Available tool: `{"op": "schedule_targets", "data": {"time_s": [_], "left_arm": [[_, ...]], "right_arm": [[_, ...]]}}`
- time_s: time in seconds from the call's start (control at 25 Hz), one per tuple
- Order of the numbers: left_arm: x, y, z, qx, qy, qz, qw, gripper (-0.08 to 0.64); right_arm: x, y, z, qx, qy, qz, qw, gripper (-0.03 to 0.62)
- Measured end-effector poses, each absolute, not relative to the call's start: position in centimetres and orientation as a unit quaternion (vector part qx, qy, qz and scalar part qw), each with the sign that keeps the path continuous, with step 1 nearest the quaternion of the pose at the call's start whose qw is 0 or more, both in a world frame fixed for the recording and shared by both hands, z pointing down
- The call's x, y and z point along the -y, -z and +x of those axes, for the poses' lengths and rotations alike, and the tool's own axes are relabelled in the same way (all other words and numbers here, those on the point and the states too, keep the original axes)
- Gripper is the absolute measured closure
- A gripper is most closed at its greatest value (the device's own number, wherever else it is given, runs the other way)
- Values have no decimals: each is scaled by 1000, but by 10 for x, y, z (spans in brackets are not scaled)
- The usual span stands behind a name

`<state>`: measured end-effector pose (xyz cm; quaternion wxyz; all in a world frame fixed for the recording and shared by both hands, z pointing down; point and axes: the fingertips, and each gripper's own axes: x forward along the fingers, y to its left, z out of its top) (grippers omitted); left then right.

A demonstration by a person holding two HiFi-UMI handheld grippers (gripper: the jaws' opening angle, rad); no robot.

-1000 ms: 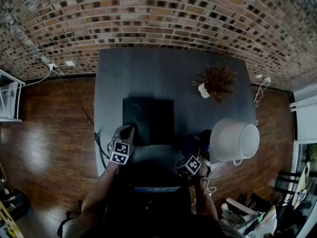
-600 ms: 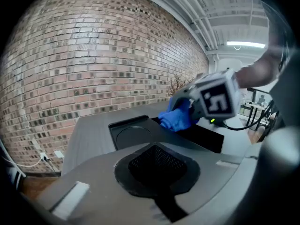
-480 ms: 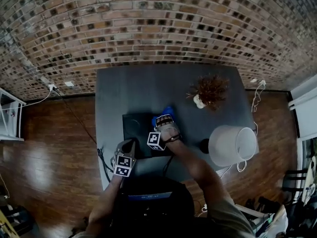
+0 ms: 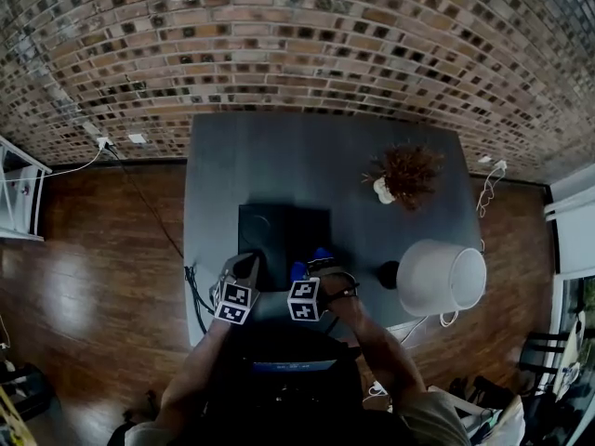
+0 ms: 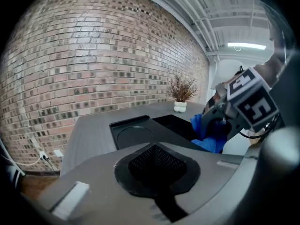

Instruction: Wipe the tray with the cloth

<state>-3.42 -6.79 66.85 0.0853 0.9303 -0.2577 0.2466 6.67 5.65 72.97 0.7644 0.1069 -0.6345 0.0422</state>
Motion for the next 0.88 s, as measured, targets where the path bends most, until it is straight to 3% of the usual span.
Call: {"op": "schedule_targets", "data": {"time_s": [0.16, 0.36, 0.52, 0.64, 0.76, 0.88], "left_arm": [[66, -670, -34, 258, -245, 930, 89, 557], [65, -666, -33, 259, -231, 934, 88, 557], [64, -671, -34, 257, -248, 931, 76, 557], [60, -672, -29, 256, -252, 930, 77, 557], [62, -671, -28, 257, -254, 929, 78, 557], [65, -668, -29, 254, -252, 931, 74, 557]], "right_arm": [[-42, -687, 63, 715, -141, 265, 631, 449], [53, -632, 76, 699, -32, 460, 547, 445], [155, -630, -1, 682, 174, 391, 594, 445], [176, -673, -30, 668, 258, 283, 638, 443], [161, -686, 8, 658, 247, 255, 664, 445], [138, -683, 100, 579, 155, 245, 762, 446]]}}
